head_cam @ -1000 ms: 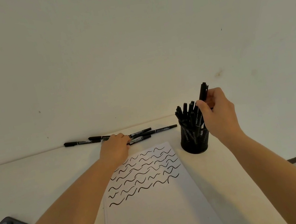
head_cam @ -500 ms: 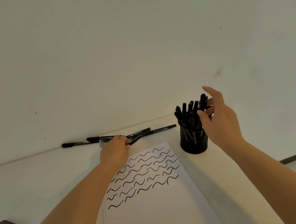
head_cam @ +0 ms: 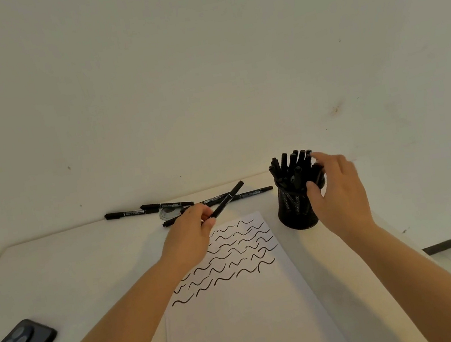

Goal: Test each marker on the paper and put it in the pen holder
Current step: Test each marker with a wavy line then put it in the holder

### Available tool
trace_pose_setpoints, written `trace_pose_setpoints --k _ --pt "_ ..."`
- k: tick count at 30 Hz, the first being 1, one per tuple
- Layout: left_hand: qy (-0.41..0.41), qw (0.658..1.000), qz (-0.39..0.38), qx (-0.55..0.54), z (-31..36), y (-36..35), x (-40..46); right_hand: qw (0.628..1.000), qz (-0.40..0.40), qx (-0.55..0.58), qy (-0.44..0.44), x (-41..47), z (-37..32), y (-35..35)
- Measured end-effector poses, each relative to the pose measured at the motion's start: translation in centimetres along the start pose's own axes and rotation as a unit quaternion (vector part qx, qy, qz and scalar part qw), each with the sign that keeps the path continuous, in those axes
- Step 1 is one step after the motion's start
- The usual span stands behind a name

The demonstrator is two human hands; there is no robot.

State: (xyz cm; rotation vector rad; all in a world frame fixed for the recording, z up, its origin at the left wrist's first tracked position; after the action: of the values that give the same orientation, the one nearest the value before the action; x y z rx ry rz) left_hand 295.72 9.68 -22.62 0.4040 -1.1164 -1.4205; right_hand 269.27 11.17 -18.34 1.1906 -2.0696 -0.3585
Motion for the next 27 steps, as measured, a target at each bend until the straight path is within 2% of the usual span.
trace_pose_setpoints --k 3,5,7,10,14,20,25,27 --pt "0.022 0.995 0.017 -0.091 1.4 0.4 -1.9 0.998 0.054 0.025 0.028 -2.1 -2.0 0.8" --pt "0.028 0.987 0.035 -0.154 2.4 0.4 -3.6 0.997 0.05 0.061 0.024 -4.1 -3.0 0.5" --pt "0.027 0.979 0.049 -0.197 3.5 0.4 -5.3 0.993 -0.011 0.113 -0.007 -6.0 -3.8 -0.7" --pt "0.022 0.967 0.062 -0.245 4.5 0.6 -7.8 0.967 -0.164 0.185 -0.068 -9.1 -5.0 -3.4" --pt "0.017 0.967 0.047 -0.251 4.5 1.1 -10.3 0.948 -0.237 0.187 -0.098 -12.1 -6.0 -5.7" --pt "0.03 0.971 0.033 -0.237 2.7 1.8 -13.2 0.922 -0.277 0.219 -0.157 -14.5 -6.8 -7.9" --pt "0.045 0.973 0.031 -0.223 1.2 2.5 -14.7 0.883 -0.252 0.33 -0.22 -15.3 -7.1 -8.2" --pt "0.034 0.98 0.023 -0.192 1.2 2.9 -15.0 0.872 -0.295 0.33 -0.207 -15.9 -7.8 -8.4"
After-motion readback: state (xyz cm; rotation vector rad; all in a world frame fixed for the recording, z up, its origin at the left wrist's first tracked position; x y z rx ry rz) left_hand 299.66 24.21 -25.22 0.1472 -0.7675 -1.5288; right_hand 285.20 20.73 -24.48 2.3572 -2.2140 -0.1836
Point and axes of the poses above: each hand's wrist, its own x-axis towards the middle knuckle, its own y-axis out of the back of the hand, z = x × y, the point moved 5 cm from there along x, towards the middle knuckle, and after that the axes turned 14 degrees about -y, right-handed, at the moved point
